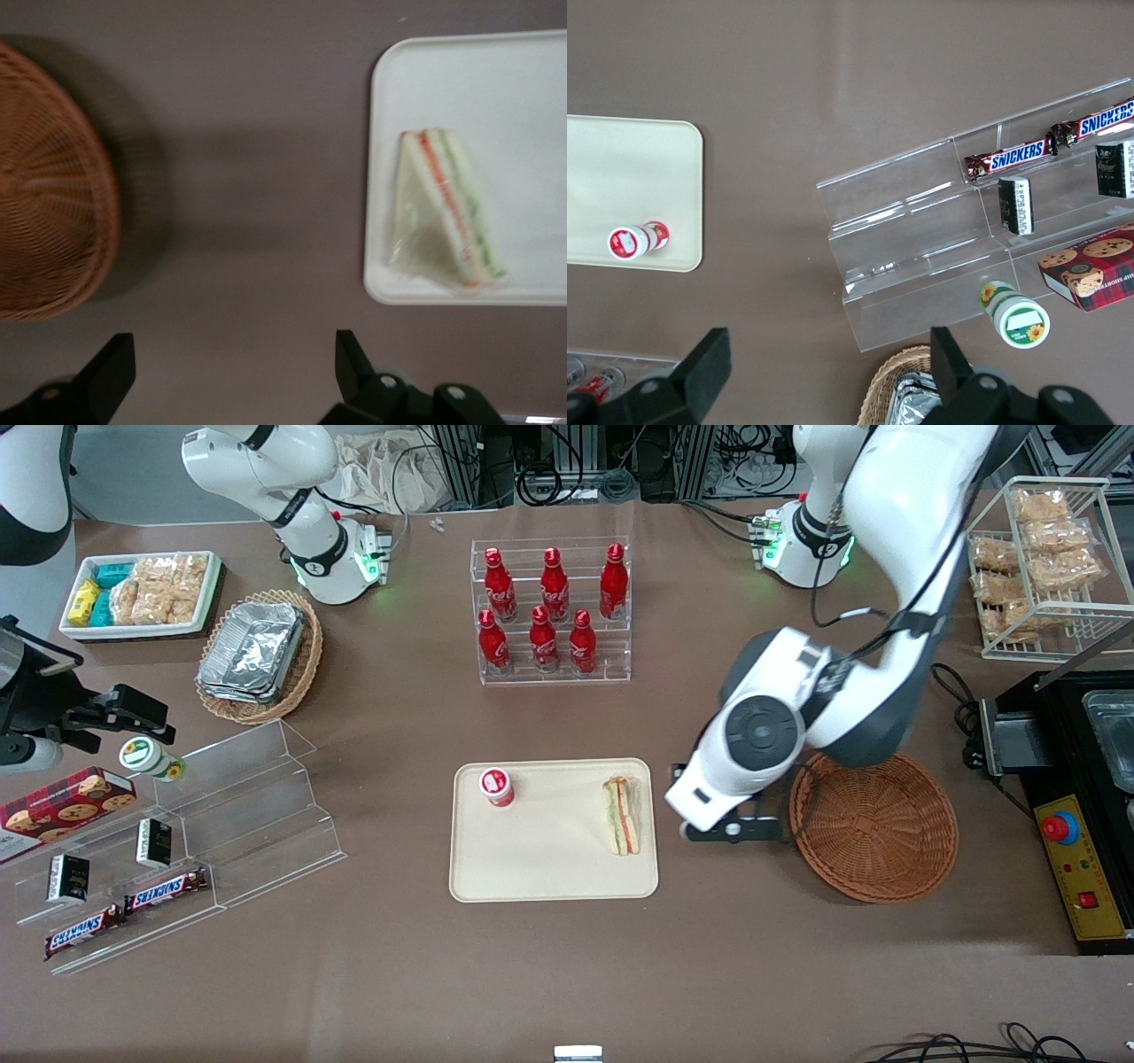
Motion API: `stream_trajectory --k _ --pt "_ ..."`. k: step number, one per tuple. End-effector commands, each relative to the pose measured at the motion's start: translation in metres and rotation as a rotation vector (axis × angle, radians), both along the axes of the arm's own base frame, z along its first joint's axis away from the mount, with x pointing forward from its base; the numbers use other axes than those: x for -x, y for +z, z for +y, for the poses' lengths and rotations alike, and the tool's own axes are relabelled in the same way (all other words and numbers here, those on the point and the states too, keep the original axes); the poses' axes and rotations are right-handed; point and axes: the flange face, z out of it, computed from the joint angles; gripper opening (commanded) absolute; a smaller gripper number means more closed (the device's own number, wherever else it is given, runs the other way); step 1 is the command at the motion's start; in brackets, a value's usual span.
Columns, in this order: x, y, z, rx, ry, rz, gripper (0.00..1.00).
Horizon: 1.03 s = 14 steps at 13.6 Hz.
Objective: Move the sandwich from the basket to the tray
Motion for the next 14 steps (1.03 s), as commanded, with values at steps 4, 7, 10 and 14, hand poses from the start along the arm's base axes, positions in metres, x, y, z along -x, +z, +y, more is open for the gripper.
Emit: stream_trajectory --k 4,7,10,14 --pt "0.004 0.089 0.089 -0.069 0.026 -0.059 1.0" --pt "0.006 0.135 0.142 -0.052 -0.003 -0.093 1.0" --pt "0.007 0.167 0.182 -0.048 0.033 -0.136 1.0" --pt "-0.001 0.174 0.226 0.038 0.109 -0.125 1.0"
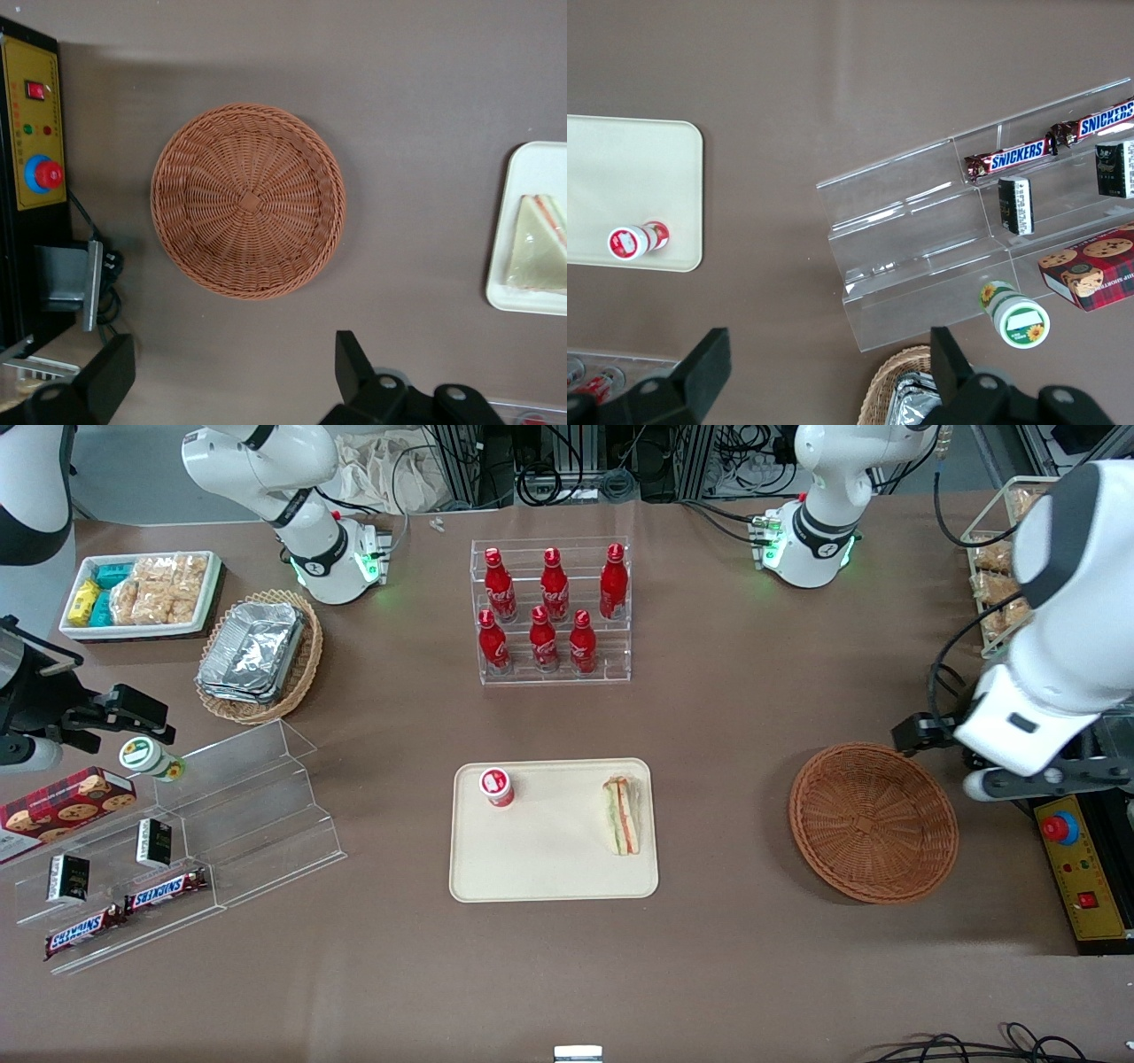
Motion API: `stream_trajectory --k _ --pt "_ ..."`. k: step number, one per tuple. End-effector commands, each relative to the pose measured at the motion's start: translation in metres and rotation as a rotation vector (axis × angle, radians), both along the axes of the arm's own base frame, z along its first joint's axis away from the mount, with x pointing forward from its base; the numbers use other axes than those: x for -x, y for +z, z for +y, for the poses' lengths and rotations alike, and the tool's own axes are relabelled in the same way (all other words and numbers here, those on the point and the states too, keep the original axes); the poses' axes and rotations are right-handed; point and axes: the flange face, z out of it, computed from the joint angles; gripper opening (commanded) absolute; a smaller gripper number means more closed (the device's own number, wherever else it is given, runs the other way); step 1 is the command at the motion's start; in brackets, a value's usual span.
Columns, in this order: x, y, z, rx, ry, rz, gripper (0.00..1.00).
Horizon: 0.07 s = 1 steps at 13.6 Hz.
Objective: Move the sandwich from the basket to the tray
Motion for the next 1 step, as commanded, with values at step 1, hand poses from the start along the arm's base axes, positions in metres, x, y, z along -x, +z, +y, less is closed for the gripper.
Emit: stream_trajectory --k 1 --pt "0.0012 0.0009 0.0089 0.035 -0.019 0.02 1.0"
